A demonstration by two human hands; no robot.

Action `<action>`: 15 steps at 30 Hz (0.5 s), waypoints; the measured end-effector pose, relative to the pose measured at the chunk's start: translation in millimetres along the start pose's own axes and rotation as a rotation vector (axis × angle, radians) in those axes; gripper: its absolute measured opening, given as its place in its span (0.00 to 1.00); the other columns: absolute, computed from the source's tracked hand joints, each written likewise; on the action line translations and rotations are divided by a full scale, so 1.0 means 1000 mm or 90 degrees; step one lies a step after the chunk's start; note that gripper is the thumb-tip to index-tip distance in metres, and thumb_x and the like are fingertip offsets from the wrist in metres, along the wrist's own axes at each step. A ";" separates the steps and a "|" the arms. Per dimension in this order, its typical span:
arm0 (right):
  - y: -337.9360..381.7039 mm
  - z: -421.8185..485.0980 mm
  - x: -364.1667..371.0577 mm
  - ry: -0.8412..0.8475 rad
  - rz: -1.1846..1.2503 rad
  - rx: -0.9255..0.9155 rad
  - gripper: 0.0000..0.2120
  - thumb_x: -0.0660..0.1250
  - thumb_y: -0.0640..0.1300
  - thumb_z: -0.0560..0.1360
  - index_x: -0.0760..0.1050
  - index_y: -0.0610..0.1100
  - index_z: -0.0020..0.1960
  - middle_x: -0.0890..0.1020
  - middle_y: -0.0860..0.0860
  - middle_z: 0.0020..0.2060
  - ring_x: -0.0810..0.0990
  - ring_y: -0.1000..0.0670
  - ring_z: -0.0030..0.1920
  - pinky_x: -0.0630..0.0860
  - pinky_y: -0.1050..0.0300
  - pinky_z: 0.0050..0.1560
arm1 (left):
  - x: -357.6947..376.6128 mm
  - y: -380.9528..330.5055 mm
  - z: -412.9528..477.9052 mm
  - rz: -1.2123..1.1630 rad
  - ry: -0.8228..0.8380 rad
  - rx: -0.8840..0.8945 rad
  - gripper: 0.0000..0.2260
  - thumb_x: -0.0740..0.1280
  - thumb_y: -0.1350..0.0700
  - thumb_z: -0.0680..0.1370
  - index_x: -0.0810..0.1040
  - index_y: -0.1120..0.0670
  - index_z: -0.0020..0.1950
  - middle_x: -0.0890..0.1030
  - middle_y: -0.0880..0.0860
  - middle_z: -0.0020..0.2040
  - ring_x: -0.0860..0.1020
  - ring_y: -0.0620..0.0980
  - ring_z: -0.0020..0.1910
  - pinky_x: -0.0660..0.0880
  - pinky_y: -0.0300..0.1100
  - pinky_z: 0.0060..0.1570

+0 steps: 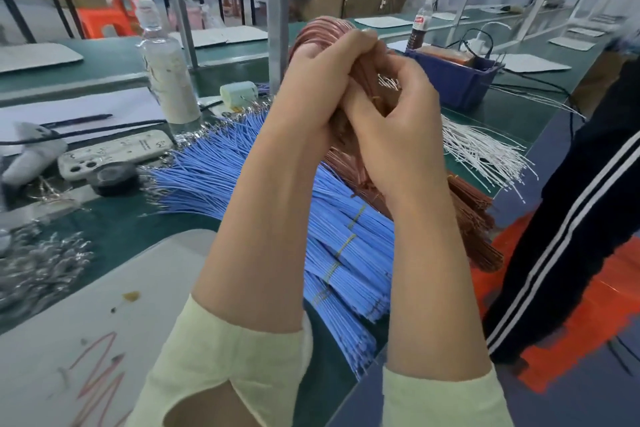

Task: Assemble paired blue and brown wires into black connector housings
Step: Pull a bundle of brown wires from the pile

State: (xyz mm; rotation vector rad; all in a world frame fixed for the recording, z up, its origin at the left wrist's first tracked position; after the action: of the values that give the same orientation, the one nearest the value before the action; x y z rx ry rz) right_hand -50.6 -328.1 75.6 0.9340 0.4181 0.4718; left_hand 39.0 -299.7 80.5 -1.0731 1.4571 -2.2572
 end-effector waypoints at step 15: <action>-0.093 -0.013 0.044 0.145 0.005 0.394 0.17 0.55 0.50 0.82 0.74 0.37 0.57 0.82 0.42 0.50 0.82 0.43 0.50 0.78 0.45 0.55 | -0.038 -0.011 0.000 -0.149 -0.029 -0.140 0.05 0.60 0.64 0.78 0.68 0.57 0.43 0.69 0.47 0.25 0.66 0.38 0.19 0.66 0.31 0.18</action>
State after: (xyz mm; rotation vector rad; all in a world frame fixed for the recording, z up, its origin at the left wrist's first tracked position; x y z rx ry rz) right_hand -2.6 -342.3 -14.8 1.4845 0.7941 0.4661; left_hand 67.1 -273.3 72.6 -1.4187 1.6687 -2.2440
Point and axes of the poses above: each hand's wrist, its own z-axis towards the middle knuckle, its own x-axis out of the palm, y = z × x, the point moved 5 cm from there along z, towards the middle knuckle
